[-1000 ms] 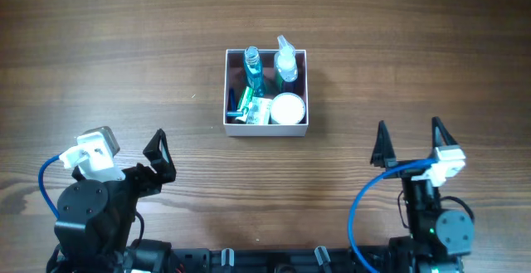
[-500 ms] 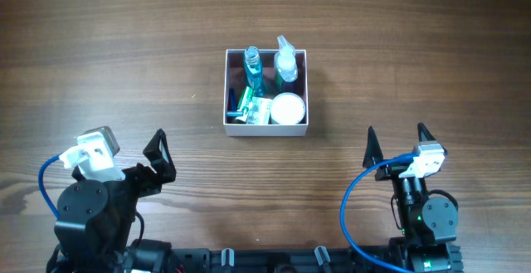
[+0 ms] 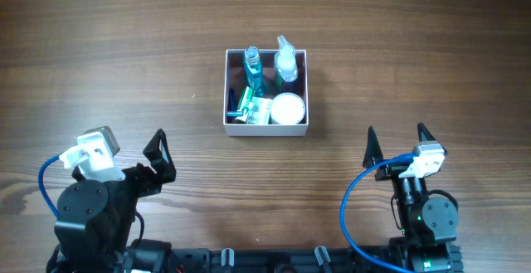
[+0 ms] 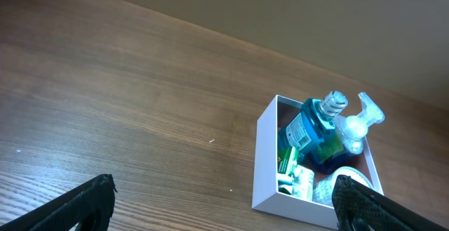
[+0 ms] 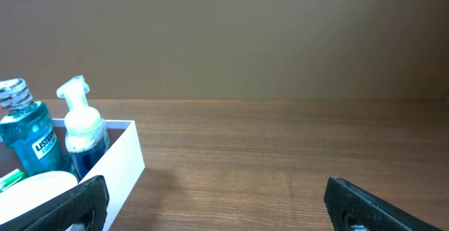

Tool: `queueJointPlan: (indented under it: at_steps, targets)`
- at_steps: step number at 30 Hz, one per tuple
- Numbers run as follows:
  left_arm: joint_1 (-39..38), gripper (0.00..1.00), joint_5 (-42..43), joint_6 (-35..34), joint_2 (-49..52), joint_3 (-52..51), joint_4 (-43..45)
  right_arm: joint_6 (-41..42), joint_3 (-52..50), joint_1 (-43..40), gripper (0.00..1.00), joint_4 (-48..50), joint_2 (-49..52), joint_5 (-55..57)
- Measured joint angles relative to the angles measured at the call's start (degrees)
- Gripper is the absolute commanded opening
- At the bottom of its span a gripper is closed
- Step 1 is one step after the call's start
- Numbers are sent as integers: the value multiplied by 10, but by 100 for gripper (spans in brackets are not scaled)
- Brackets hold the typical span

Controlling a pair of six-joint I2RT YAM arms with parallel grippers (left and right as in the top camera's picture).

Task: Pack container

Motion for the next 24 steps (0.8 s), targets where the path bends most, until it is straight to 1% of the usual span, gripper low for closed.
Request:
queueJointPlan:
  at_steps: [10, 13, 14, 17, 19, 21, 24]
  targets:
    - [0, 100, 0, 0, 0, 0, -1, 0, 0, 0, 100, 0, 0, 0]
    - [2, 100, 0, 0, -1, 0, -19, 0, 0, 0, 100, 0, 0, 0]
    - [4, 100, 0, 0, -6, -1, -44, 0, 0, 0, 100, 0, 0, 0]
    - [4, 100, 0, 0, -37, -10, -74, 0, 0, 0, 100, 0, 0, 0]
    - [4, 100, 0, 0, -72, -26, -80, 0, 0, 0, 100, 0, 0, 0]
    - [4, 100, 0, 0, -106, -53, -65, 0, 0, 0, 100, 0, 0, 0]
    - [4, 100, 0, 0, -151, -118, -8, 0, 0, 0, 100, 0, 0, 0]
